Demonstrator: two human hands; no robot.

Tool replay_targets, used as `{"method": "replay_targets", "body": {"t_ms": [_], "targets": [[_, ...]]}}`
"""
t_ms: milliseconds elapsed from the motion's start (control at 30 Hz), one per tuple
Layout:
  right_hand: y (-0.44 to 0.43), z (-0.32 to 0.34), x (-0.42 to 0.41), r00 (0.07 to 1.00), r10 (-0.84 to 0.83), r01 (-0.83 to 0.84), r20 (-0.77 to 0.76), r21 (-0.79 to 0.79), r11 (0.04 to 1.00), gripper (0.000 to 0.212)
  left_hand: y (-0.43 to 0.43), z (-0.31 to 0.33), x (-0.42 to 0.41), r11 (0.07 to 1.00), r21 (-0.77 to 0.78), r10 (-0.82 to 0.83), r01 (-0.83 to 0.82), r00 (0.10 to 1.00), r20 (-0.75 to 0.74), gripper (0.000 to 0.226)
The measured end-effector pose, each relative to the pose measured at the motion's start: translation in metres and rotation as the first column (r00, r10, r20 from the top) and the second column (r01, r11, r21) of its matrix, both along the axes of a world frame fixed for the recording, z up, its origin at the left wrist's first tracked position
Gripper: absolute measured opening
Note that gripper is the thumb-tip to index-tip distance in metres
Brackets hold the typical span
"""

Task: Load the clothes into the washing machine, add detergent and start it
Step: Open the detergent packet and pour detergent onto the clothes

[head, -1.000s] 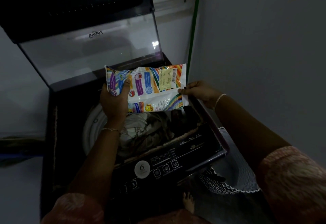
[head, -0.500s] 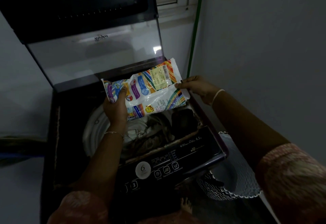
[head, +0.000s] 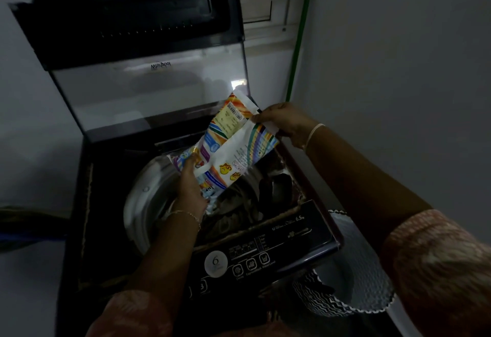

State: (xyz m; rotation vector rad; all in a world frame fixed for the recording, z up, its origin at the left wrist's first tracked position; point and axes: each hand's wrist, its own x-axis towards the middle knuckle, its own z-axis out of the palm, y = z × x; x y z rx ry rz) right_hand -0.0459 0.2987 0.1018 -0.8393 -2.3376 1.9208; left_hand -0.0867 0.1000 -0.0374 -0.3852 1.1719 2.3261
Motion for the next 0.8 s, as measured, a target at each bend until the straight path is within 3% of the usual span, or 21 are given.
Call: {"method": "replay_targets", "body": {"t_ms": [133,267,400,633,800], "targets": [[-0.01,0.019,-0.005,1.0,-0.006,0.007,-0.027,0.051,0.999,0.034,0.008,-0.005,0.002,0.997,0.08,-0.028,0.024,0.998,0.051,0.048],[-0.017,0.031,-0.006,0.998,-0.035,0.039,-0.06,0.052,0.998,0.014,0.015,-0.01,-0.001,0.974,0.204,-0.113,0.094,0.99,0.081,0.05],[-0.022,0.038,-0.008,0.994,-0.04,0.048,-0.102,0.075,0.996,0.013,0.023,-0.005,0.006,0.948,0.282,-0.187,0.145,0.974,0.126,0.05],[-0.04,0.045,-0.013,0.99,-0.032,0.041,-0.134,0.064,0.997,0.014,0.027,0.008,0.006,0.957,0.209,-0.246,0.199,0.941,0.232,0.06],[-0.055,0.051,-0.019,0.984,-0.075,0.052,-0.16,-0.142,0.988,0.015,0.02,0.019,-0.001,0.964,0.102,-0.263,0.245,0.937,0.231,0.064]]}}
